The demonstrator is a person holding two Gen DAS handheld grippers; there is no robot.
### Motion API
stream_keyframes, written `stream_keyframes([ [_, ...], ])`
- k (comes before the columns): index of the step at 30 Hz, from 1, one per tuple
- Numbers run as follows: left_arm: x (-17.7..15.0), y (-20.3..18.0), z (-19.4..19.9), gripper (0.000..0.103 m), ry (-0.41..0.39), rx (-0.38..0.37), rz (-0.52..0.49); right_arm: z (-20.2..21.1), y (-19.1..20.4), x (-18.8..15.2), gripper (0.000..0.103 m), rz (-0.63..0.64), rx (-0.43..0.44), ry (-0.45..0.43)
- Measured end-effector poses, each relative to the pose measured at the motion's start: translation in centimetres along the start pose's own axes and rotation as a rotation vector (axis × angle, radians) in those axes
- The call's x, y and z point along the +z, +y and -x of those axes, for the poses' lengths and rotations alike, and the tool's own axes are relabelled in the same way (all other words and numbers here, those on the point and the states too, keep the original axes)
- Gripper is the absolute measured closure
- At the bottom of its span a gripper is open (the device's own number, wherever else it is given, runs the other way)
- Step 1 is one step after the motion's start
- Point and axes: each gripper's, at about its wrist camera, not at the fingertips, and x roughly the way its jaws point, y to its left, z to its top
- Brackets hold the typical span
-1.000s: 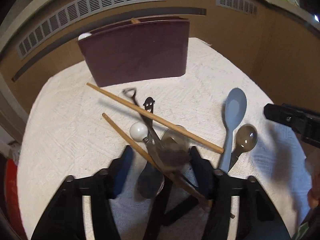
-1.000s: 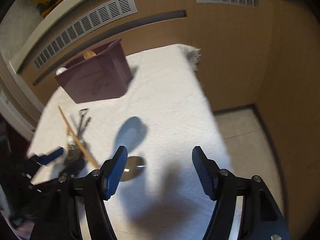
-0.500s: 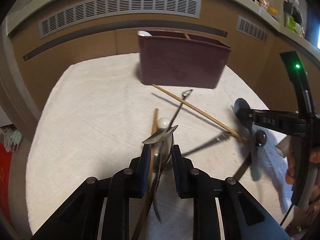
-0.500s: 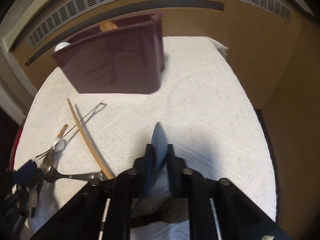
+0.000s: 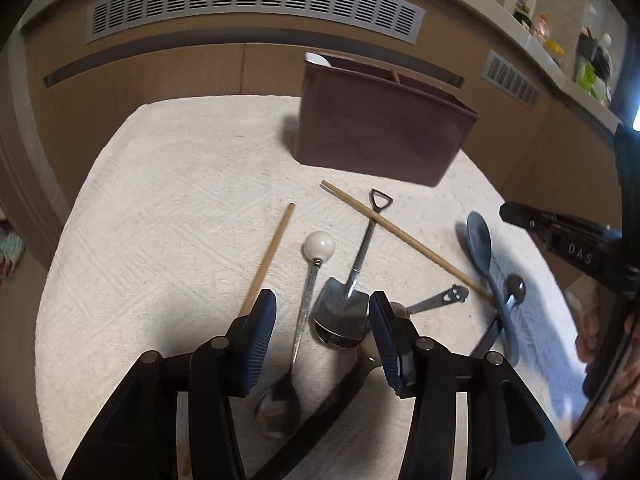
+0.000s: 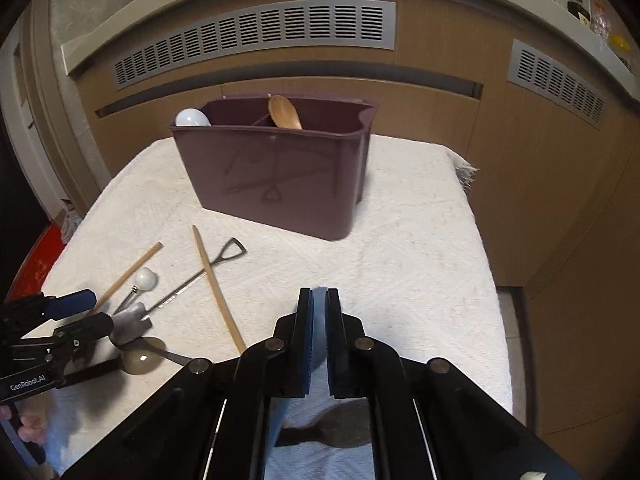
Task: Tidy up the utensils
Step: 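Lift the white-knob spoon with the left tool while the right tool lifts the blue spoon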
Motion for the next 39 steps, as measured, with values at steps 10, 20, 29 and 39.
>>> stream_keyframes([
  [10, 2.1, -1.4, -1.5, 0.054, 0.043, -0.014, -0.075, -1.1, -2.2, -2.1, 0.081, -0.049, -0.02, 0.05],
  [20, 4.8, -0.7, -6.1, 0.081, 0.14, 0.064, -0.069, -1.5, -1.9, -2.0, 0.052, -0.092, 0.028, 0.055],
  [29, 3.4, -0.2, -0.2, 0.081, -0.059, 0.043, -0.004, -5.3, 0.7, -0.8, 0.043, -0.147, -0.036, 0.135],
  [39, 4.4, -0.5, 5.4, 0.081, -0.201, -0.004, 0.009, 1.1, 0.6, -0.1, 0.072, -0.055, 0.0, -0.053],
])
